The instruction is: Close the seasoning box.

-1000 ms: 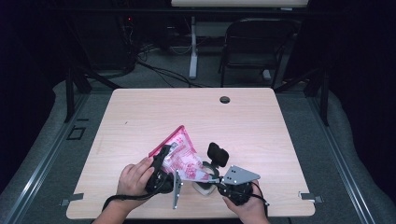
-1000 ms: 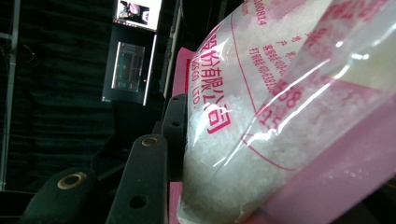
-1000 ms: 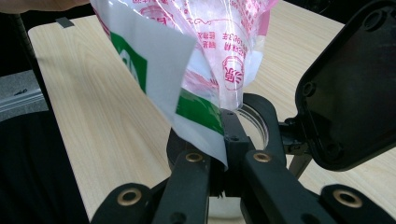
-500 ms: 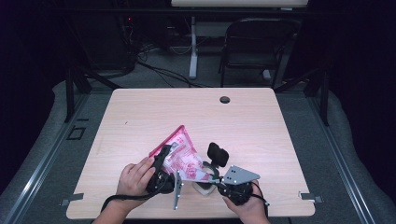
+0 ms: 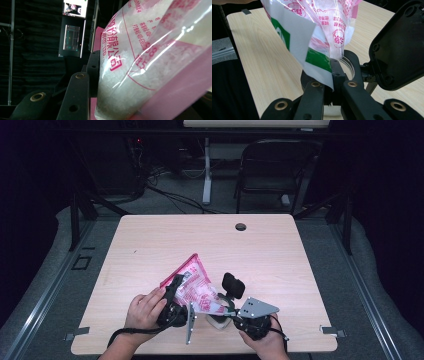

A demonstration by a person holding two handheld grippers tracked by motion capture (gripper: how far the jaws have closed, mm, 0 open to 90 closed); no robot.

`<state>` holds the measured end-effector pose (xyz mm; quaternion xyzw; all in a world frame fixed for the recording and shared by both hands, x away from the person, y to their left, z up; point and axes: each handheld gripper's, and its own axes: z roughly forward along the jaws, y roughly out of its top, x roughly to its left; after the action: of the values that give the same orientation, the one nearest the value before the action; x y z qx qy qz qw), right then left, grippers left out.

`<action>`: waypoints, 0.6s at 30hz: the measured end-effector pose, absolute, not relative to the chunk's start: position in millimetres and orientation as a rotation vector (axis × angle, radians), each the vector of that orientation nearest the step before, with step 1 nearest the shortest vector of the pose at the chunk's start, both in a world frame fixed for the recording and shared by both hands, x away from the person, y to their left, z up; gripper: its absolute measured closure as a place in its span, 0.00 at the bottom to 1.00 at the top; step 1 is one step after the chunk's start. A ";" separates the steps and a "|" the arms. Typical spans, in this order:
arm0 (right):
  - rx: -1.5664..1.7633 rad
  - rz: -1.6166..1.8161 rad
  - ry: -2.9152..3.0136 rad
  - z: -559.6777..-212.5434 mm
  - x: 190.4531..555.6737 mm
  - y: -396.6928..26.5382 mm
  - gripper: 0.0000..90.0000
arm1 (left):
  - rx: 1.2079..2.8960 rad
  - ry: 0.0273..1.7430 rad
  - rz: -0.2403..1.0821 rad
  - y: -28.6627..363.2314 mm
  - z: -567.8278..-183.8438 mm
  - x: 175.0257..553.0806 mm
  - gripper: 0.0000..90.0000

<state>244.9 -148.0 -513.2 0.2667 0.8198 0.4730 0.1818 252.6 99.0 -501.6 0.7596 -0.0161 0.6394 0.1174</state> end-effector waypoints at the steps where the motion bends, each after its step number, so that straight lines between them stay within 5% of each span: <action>1: 0.752 1.335 2.314 -513.1 244.9 -148.0 1.00 | 2.218 -0.047 1.871 99.0 -501.6 252.8 0.75; 18: 0.746 1.336 2.309 -510.7 243.5 -149.5 1.00 | 2.209 -0.050 1.864 98.4 -498.6 251.6 0.76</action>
<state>243.5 -149.5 -510.7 0.2647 0.8193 0.4740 0.1844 251.6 98.4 -498.6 0.7582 -0.0171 0.6397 0.1253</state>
